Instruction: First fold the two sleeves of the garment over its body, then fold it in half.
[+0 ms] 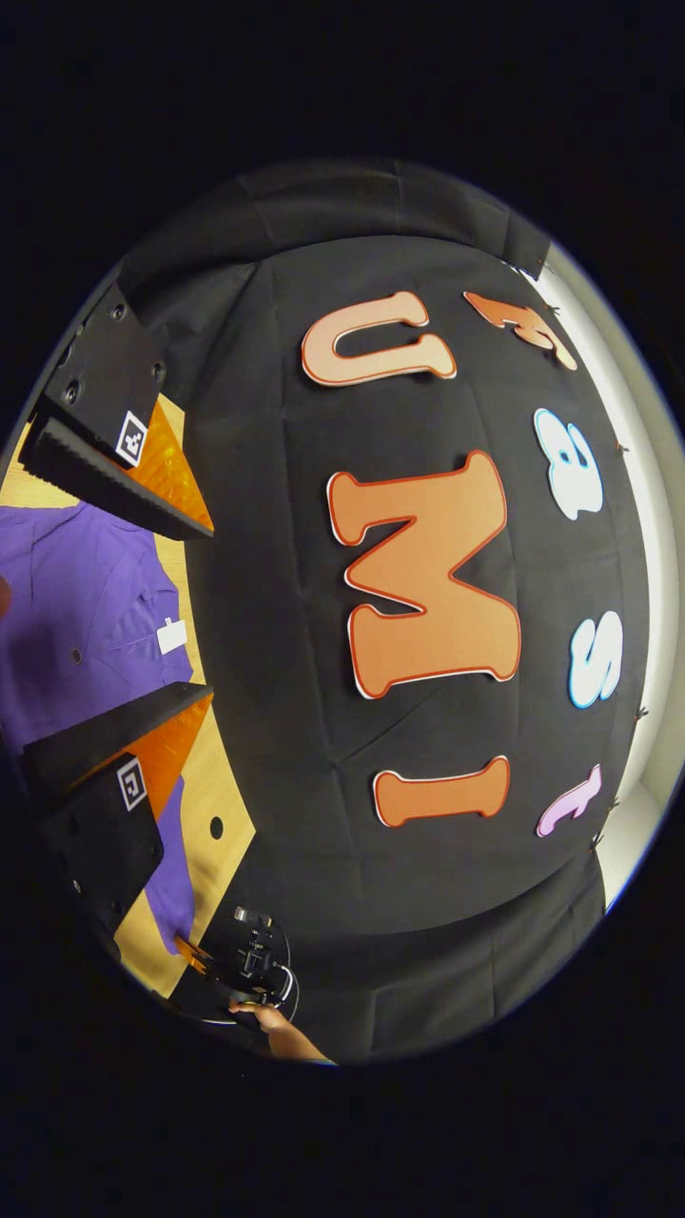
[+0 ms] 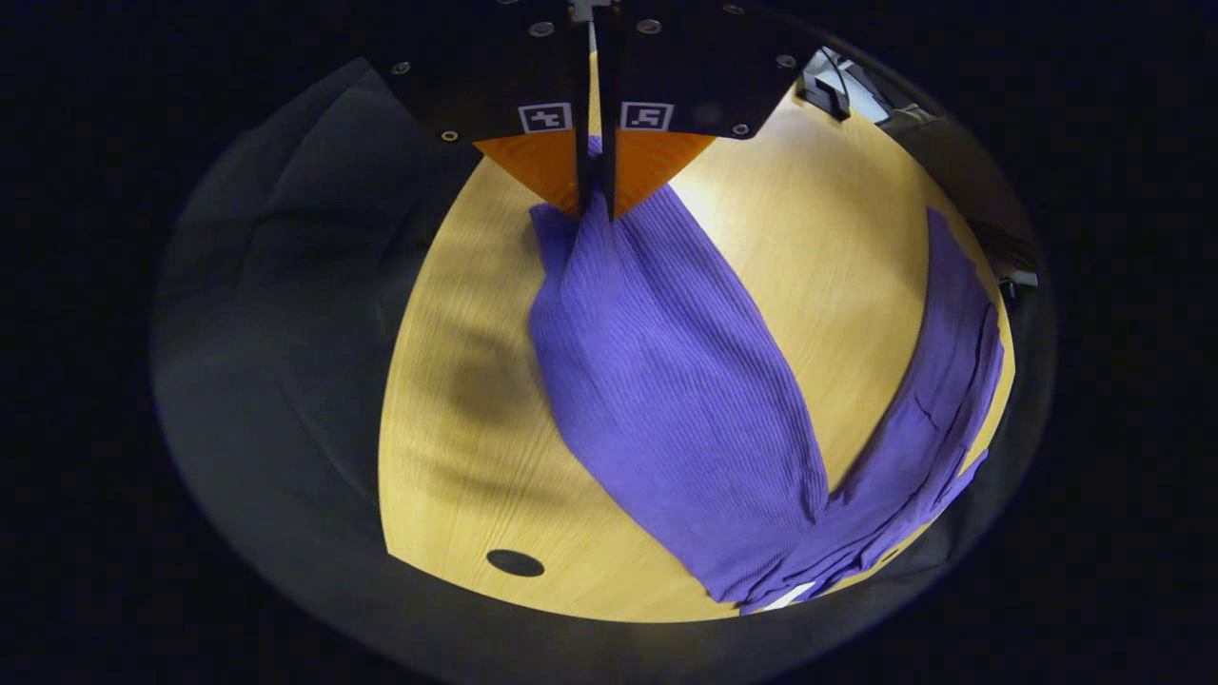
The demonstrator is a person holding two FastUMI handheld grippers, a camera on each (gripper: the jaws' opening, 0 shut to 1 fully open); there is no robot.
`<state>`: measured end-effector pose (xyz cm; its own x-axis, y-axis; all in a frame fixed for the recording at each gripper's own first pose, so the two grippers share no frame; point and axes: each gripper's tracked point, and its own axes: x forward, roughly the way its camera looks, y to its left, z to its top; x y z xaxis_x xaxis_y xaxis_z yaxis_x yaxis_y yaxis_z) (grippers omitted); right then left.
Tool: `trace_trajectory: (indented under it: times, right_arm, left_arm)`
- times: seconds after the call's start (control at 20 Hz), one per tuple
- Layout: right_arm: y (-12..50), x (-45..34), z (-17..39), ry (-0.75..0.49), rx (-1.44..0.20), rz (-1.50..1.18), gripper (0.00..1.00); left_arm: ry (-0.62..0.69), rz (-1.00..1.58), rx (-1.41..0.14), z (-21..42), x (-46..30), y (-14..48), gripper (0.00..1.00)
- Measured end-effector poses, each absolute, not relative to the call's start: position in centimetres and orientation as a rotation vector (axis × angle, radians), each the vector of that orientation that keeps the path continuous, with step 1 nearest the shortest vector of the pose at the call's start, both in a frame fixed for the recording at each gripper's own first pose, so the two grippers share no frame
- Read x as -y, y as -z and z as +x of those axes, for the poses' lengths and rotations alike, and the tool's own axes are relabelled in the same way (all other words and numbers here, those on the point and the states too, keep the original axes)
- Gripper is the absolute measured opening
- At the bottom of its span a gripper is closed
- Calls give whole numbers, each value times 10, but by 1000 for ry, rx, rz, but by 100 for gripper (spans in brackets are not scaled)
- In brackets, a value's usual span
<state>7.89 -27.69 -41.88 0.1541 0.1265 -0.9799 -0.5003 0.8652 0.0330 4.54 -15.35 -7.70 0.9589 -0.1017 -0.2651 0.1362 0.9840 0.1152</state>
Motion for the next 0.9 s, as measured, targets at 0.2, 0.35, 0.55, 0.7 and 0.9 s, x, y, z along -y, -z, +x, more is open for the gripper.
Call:
trace_trajectory:
  times: [0.2, 0.35, 0.55, 0.7, 0.9]
  right_arm:
    - [373, 263, 94, -374, -1290, -301, 4]
    - [335, 241, 102, -343, -1263, -295, 4]
    - [274, 180, 108, -350, -1230, -286, 4]
    - [233, 119, 114, -376, -1203, -268, 4]
    - [195, 42, 135, -390, -1141, -200, 4]
  left_arm:
    - [111, 113, -247, 33, 116, 78, 95]
    - [103, 97, -216, 28, 83, 72, 94]
    - [91, 63, -198, 19, 34, 75, 94]
    - [79, 46, -190, 11, -8, 78, 94]
    - [51, 31, -181, 1, -67, 81, 95]
